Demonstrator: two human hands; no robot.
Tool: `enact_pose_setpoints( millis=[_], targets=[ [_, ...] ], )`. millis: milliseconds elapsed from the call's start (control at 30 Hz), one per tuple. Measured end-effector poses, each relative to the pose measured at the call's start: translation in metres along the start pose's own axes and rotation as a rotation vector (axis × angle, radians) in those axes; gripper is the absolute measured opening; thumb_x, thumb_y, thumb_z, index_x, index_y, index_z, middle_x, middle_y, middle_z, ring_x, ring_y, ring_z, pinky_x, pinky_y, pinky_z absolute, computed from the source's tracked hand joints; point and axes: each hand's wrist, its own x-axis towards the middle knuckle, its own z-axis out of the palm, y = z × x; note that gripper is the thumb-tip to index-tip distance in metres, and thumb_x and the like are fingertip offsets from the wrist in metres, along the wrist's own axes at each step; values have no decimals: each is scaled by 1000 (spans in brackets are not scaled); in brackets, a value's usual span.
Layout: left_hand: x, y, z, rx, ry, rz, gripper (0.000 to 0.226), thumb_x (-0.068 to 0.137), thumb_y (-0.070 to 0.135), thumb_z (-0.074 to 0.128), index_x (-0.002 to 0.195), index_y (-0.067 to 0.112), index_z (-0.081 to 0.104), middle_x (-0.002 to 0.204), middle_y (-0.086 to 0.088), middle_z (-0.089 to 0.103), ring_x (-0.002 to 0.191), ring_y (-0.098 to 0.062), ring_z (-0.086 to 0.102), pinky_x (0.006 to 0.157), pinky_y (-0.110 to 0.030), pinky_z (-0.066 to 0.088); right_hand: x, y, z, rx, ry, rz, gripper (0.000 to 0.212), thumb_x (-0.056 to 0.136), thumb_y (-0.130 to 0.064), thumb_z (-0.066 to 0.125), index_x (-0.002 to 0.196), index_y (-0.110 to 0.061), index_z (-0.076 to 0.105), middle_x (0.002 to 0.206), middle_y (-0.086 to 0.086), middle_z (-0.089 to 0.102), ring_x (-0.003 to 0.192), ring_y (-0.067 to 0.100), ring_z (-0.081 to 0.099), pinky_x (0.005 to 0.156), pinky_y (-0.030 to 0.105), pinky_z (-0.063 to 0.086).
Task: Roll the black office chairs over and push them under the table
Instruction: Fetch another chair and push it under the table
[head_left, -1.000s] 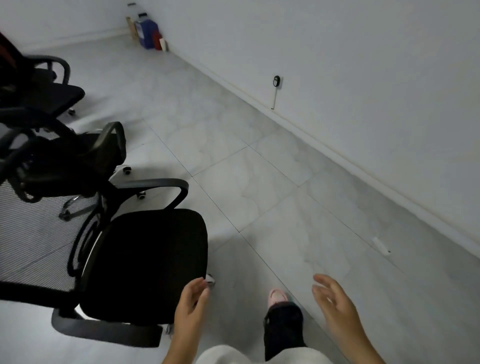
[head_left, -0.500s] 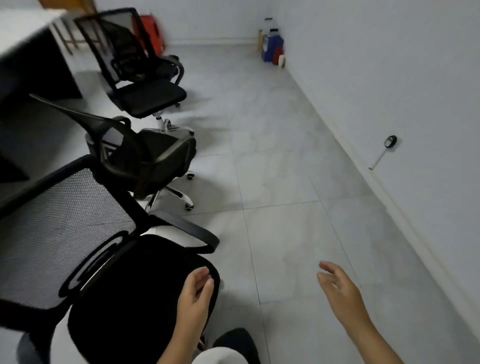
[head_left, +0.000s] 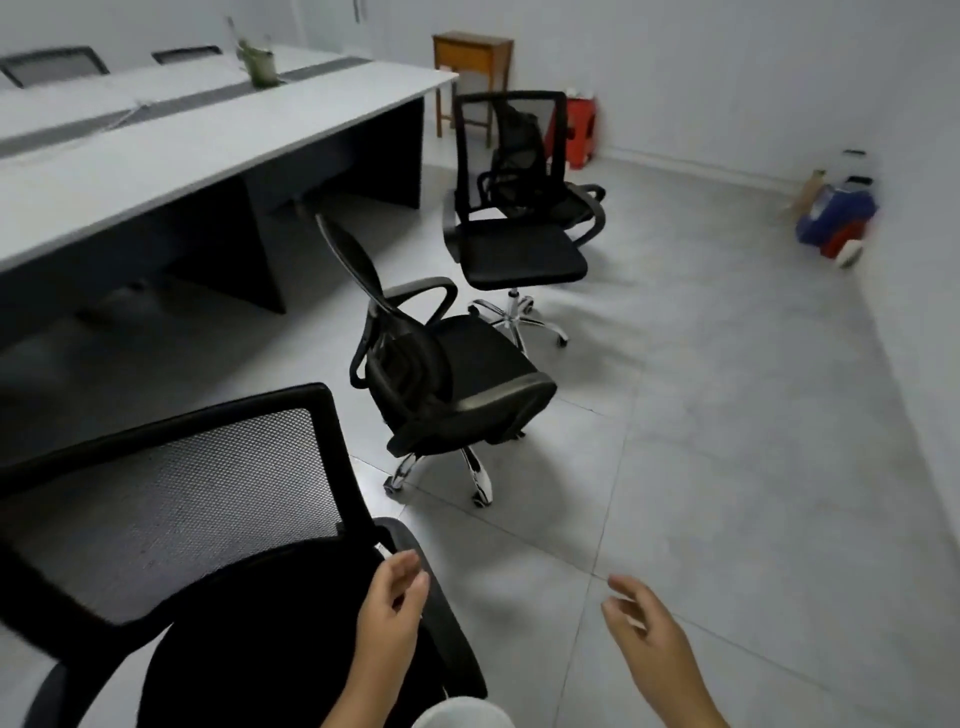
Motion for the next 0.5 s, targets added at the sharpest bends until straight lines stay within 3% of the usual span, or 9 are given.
enact_pose_setpoints(
  millis=[67, 200, 367, 433, 500],
  targets=[
    [21, 13, 5, -5, 60, 25, 30, 87, -3, 51, 89, 28, 54, 98, 5, 59, 94, -6, 55, 86, -30, 43, 44, -21, -1, -29, -42, -51, 22, 86, -4, 56, 104, -15, 52, 108, 6, 56, 97, 17, 55, 66, 2, 41],
    [56, 26, 1, -70, 297, -2, 32, 85, -7, 52, 87, 25, 55, 95, 2, 60, 91, -7, 55, 75, -15, 47, 125, -47, 17, -93, -224, -82, 23, 84, 0, 57, 99, -16, 55, 107, 13, 58, 82, -2, 60, 64, 2, 42],
    [116, 52, -19, -103, 664, -67, 22, 88, 1, 51, 101, 18, 50, 97, 5, 56, 95, -15, 53, 97, -37, 38, 226, -95, 68, -247, -515, -136, 32, 82, -3, 61, 85, -34, 53, 109, 17, 60, 79, -3, 59, 65, 3, 41],
    [155, 70, -28, -118, 841, -98, 29, 88, 9, 54, 116, 12, 46, 108, -4, 53, 106, -22, 52, 99, -36, 36, 263, -125, 96, -280, -653, -173, 23, 82, -12, 63, 91, -31, 54, 112, 12, 59, 94, 10, 59, 75, 10, 42],
    [200, 85, -37, -142, 972, -178, 53, 86, 19, 59, 131, 3, 36, 126, -14, 45, 119, -29, 45, 100, -36, 35, 294, -157, 122, -315, -747, -254, 30, 69, -44, 73, 90, -35, 53, 108, 0, 60, 101, 9, 58, 86, 18, 43]
  ],
)
